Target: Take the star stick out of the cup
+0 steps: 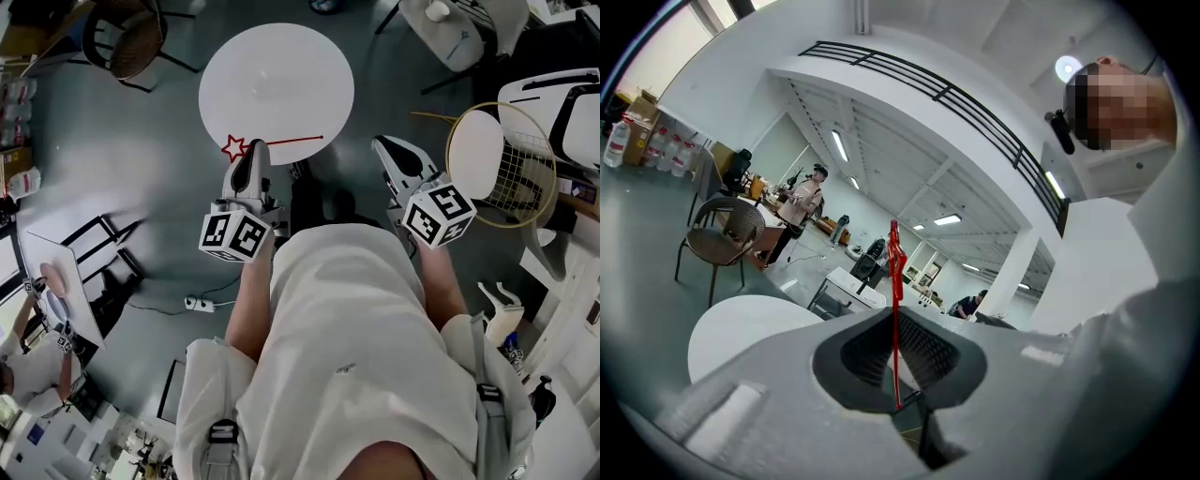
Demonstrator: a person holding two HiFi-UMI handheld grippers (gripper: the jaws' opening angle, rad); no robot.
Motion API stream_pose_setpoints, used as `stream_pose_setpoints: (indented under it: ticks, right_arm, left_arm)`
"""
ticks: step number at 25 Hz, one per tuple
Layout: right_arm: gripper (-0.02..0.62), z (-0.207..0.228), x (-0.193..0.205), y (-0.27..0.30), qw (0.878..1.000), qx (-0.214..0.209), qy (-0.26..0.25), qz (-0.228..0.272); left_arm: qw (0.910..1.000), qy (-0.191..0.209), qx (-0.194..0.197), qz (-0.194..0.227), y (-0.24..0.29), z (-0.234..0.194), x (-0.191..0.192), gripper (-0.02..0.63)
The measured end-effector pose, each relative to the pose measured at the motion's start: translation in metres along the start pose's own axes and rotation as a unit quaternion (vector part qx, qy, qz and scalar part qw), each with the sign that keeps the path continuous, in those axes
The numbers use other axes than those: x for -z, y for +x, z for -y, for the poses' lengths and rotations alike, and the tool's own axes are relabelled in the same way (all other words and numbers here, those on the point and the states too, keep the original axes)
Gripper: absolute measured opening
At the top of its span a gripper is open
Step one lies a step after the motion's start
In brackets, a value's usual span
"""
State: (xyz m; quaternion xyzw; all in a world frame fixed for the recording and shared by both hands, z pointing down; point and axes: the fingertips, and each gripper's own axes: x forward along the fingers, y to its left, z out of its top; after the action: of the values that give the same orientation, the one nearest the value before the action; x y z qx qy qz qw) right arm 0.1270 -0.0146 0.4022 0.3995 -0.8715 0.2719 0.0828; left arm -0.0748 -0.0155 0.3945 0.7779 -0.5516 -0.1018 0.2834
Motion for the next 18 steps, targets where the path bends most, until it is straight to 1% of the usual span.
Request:
stream_pose_setpoints:
  ticks: [4,10,14,18]
  right_arm:
    - [0.008,0.002,0.020,-0.028,1.000,-0.009,0.001,-0.004]
    - [0.008,0.006,0.049,-0.071,1.000,-0.022,0.001,-0.008]
    - [0.008,0.002,0.061,-0.085,0.999,-0.032,0.006,-0.005]
    - [0.008,-0.009,0.080,-0.096,0.998,-0.055,0.004,-0.017]
  left_arm:
    - [0.9999,0.001,-0.012,-0.007,-0.017,0.022,0.027,0.018]
    - [0.9995,0.009,-0.031,-0.003,-0.051,0.052,0.059,0.018]
    - [0.9985,0.013,-0.052,0.000,-0.079,0.060,0.070,0.018]
    - [0.9970,0.015,-0.074,0.012,-0.107,0.068,0.077,0.018]
